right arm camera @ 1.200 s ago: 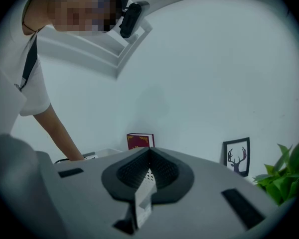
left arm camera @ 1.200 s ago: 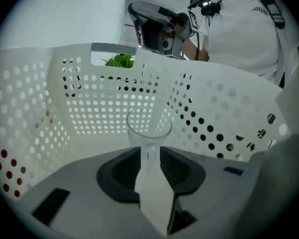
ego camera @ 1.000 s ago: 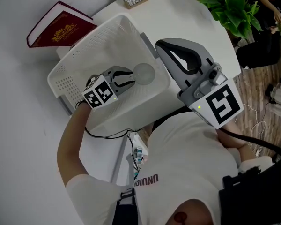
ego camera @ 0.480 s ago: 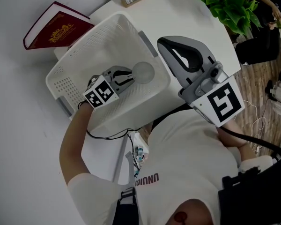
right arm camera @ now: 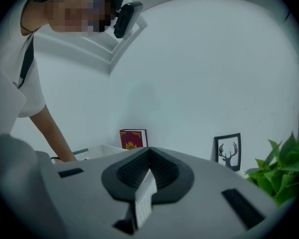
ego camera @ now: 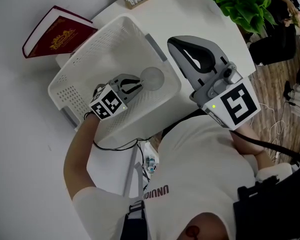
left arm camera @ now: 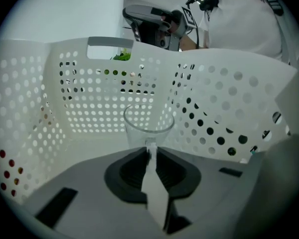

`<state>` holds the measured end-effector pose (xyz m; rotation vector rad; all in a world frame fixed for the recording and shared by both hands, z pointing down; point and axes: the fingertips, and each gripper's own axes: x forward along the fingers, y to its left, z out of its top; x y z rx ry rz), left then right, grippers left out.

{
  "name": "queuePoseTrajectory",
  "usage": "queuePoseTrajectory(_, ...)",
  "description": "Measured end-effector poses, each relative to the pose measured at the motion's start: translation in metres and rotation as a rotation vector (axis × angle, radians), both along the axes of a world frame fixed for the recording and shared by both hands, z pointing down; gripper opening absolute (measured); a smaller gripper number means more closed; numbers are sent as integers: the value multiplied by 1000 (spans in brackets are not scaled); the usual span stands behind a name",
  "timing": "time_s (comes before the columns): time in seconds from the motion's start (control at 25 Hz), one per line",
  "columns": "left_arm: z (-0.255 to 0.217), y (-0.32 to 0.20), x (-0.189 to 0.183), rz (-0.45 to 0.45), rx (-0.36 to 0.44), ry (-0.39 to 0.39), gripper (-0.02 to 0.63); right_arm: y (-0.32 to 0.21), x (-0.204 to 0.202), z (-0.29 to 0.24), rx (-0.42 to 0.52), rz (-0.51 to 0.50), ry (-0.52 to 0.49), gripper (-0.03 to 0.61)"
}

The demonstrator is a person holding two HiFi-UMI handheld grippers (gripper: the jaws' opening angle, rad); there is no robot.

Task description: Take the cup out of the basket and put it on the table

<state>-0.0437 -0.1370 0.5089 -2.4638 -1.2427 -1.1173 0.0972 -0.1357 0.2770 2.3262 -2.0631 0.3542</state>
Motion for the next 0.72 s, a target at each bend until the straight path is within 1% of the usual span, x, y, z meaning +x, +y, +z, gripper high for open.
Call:
queuePoseTrajectory(0.16,-4,-1,2,-11,-10,0,45,0,0,1,0,6,-2,18)
queuePoseTrajectory(0.36,-9,1,3,-10,13,25,43,-2,1,1,-2,3,1,17)
queuePoseTrajectory(0.6,-11,-1,0,-18,4,19,43,-7,-1,2,-5,-9,6,18)
queuePoseTrajectory(0.72,-12,-1,-1,-12,16,24,43,-9,-2,1,-3,-13,4,18)
